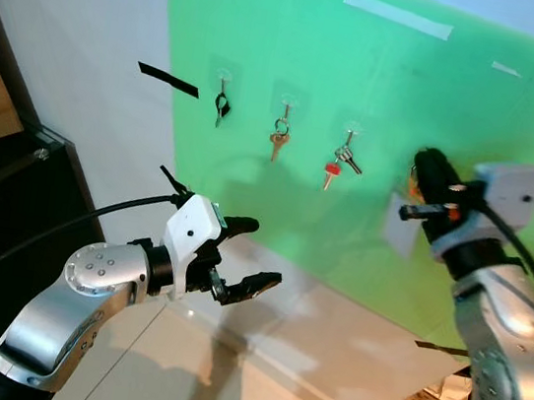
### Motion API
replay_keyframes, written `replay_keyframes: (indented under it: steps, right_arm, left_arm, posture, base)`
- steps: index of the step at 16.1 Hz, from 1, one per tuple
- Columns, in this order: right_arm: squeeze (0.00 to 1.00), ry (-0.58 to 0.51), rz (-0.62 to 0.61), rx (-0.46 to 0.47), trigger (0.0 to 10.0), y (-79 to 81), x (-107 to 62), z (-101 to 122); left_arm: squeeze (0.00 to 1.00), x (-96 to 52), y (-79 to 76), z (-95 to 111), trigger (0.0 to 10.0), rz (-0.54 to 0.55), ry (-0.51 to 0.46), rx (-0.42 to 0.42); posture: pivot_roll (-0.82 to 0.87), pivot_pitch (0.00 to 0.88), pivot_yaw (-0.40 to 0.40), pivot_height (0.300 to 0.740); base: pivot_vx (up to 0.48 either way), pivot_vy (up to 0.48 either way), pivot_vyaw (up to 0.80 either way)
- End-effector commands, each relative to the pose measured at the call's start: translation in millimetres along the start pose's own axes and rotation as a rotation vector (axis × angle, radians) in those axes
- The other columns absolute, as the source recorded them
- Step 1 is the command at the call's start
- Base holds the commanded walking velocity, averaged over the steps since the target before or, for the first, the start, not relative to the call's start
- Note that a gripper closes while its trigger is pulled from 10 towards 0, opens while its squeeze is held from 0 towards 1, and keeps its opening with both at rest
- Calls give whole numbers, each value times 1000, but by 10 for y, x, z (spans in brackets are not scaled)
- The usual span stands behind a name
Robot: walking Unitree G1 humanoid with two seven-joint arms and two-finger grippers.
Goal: Hang keys on a hook
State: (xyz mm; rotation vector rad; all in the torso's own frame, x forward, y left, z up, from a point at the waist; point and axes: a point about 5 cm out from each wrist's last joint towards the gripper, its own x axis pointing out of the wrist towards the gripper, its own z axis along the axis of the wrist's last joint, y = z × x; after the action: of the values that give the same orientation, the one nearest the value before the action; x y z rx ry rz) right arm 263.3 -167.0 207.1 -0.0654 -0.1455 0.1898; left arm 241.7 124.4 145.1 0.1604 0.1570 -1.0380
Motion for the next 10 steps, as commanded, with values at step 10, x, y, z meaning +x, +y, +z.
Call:
replay_keyframes:
  steps: [10]
  right_arm:
    - [0, 28, -250, -104, 10000, -244, 5, -65]
  left_arm:
    - [78, 10, -22, 38, 10000, -12, 4, 19]
  posture:
    - [-3, 0, -55, 740]
  base:
    - [0, 0, 0]
